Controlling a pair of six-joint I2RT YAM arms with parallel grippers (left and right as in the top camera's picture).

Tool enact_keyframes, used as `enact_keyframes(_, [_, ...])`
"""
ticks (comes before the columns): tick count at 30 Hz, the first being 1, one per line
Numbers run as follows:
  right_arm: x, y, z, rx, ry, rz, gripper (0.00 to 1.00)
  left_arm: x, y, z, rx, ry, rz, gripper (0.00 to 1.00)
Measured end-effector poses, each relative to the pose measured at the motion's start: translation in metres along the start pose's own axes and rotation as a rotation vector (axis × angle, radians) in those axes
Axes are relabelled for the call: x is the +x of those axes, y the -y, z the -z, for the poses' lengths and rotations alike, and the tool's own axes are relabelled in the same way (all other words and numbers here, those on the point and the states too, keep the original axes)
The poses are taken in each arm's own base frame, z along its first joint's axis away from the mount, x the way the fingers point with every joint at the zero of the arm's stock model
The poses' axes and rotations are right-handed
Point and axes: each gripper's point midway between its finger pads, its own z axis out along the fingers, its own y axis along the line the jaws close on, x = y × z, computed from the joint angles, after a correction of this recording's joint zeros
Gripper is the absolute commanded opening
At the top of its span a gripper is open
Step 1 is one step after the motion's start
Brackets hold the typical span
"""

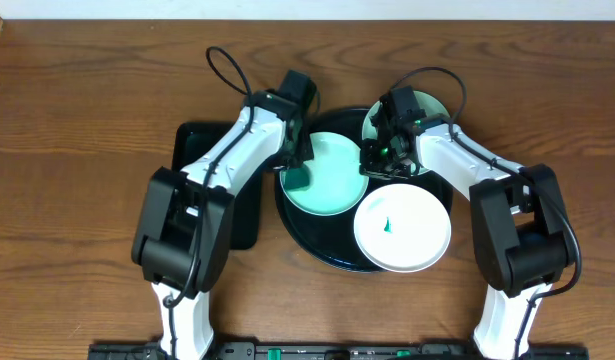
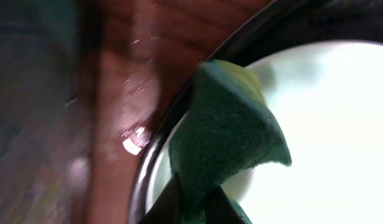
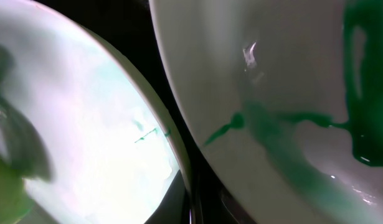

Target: Clean dirty plates on tray and stack at the side

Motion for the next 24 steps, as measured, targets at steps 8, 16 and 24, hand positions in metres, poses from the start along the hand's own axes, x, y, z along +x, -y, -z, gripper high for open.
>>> enact_keyframes(8, [0.006, -0.001, 0.003, 0.104, -0.008, 0.056, 0.01, -0.034, -0.025, 0.083, 0.067, 0.12, 0.049, 0.07])
enact_keyframes(16, [0.025, -0.013, 0.029, 0.327, 0.04, 0.201, 0.01, -0.05, -0.054, 0.151, 0.137, 0.264, 0.125, 0.07])
enact_keyframes(24, [0.017, -0.037, 0.101, 0.51, 0.285, 0.343, 0.01, -0.046, -0.055, 0.148, 0.129, 0.24, 0.124, 0.07])
